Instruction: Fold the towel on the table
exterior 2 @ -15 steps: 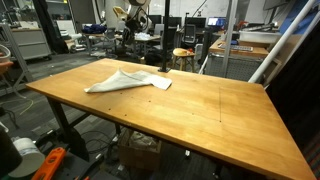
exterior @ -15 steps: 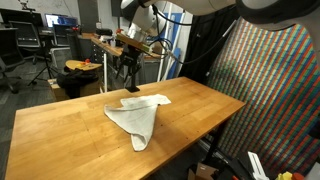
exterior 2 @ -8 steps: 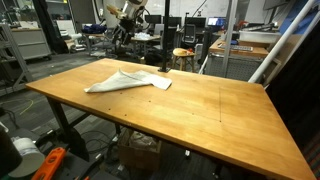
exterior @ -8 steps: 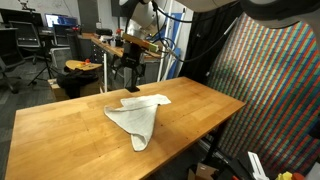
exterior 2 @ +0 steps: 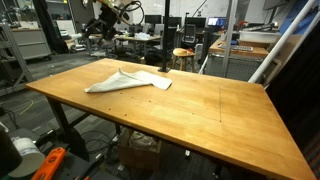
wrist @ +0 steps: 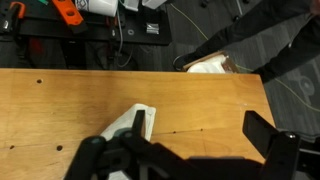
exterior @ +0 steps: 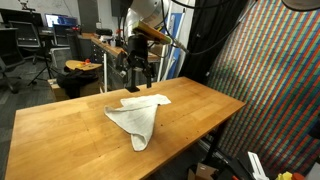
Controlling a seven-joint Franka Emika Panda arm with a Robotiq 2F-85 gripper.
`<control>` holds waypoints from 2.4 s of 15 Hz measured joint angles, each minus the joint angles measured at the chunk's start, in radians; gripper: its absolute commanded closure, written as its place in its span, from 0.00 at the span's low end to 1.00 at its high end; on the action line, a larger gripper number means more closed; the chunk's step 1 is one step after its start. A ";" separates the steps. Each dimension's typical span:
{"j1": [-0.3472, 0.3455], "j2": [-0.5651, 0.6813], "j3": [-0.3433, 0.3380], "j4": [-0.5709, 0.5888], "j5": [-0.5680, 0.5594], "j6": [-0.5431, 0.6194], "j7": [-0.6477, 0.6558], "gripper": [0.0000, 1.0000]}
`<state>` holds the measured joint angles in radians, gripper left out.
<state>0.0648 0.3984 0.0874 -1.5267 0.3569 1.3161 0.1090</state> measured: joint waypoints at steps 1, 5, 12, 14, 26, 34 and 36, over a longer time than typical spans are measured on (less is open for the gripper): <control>0.005 -0.012 0.004 -0.029 -0.001 0.007 -0.046 0.00; 0.014 -0.038 0.008 -0.164 -0.001 0.175 -0.194 0.00; -0.034 -0.075 -0.002 -0.394 -0.001 0.526 -0.384 0.00; -0.052 -0.104 -0.003 -0.463 0.000 0.600 -0.423 0.00; -0.006 -0.312 0.052 -0.866 0.107 0.981 -0.462 0.00; 0.019 -0.294 0.062 -0.921 0.156 1.214 -0.427 0.00; 0.019 -0.277 0.063 -0.921 0.156 1.258 -0.421 0.00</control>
<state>0.0836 0.1210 0.1499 -2.4473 0.5127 2.5742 -0.3124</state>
